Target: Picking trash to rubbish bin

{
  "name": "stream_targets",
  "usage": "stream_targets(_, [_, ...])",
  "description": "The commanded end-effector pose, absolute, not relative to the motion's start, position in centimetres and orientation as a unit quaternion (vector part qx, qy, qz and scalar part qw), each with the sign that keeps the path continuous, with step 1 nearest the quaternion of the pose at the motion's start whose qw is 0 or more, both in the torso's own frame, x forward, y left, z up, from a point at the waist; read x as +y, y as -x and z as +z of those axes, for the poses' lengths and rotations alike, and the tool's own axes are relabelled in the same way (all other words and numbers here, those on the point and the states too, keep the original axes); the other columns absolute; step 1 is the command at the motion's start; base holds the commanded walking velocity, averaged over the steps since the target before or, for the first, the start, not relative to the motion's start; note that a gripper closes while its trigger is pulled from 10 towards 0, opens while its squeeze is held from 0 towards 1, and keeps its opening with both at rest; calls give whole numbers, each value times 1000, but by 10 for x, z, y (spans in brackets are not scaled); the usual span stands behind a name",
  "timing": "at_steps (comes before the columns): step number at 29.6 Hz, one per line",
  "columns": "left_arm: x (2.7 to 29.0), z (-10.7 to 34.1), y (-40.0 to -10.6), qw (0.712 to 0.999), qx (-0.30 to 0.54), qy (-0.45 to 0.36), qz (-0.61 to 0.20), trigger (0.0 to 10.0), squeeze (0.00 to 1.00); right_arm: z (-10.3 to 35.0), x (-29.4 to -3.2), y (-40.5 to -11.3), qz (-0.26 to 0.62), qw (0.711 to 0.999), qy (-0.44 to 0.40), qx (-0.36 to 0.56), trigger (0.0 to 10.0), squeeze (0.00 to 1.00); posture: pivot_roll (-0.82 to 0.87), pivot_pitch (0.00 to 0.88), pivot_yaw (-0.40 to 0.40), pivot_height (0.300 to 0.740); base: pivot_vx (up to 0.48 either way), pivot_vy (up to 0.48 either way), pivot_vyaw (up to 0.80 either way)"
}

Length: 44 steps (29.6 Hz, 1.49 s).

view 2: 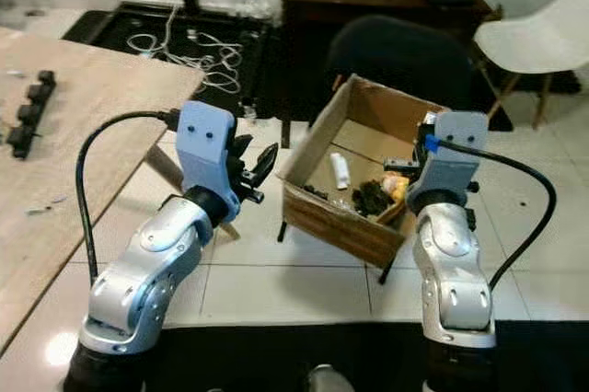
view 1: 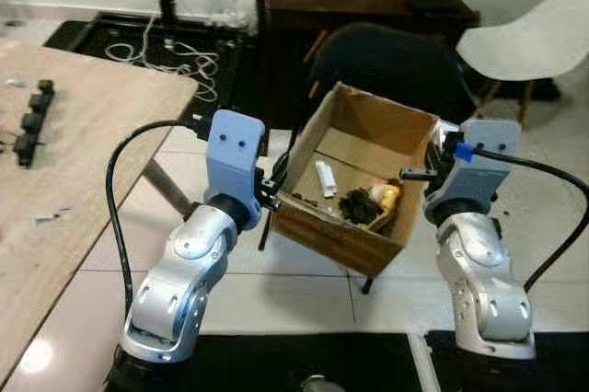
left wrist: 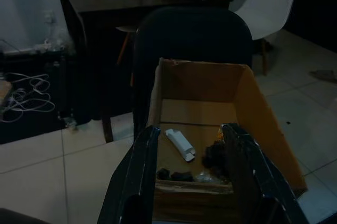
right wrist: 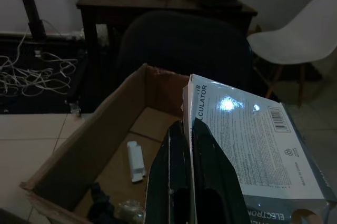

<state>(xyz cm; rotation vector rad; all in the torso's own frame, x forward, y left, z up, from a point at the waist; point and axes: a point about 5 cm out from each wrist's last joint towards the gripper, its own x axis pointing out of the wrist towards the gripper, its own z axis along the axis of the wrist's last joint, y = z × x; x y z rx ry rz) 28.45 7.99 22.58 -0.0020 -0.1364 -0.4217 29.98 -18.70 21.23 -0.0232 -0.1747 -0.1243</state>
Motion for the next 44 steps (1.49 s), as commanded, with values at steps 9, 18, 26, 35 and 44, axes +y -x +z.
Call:
stream_targets(9, [76, 228, -278, 969, -71, 20, -238, 10000, 0, 211, -183, -297, -60, 995, 3, -81, 10000, 0, 49, 193, -25, 740, 275, 0, 0])
stream_targets(18, [75, 228, -278, 967, -69, 21, -244, 10000, 0, 208, -183, -296, -63, 995, 1, -75, 10000, 0, 49, 193, -25, 740, 390, 0, 0])
stream_targets(26, [72, 228, -276, 964, -74, 18, -253, 10000, 0, 207, -183, -296, -62, 996, 1, -71, 10000, 0, 48, 194, -22, 740, 331, 0, 0])
stream_targets(35, [70, 226, -274, 962, -72, 4, -263, 10000, 0, 201, -183, -296, -65, 996, 0, -58, 10000, 0, 53, 202, -18, 740, 0, 0, 0])
stream_targets(44, [72, 223, -280, 964, -77, -36, -251, 10000, 0, 189, -192, -297, -81, 996, 0, -40, 10000, 0, 61, 211, -3, 740, 0, 0, 0])
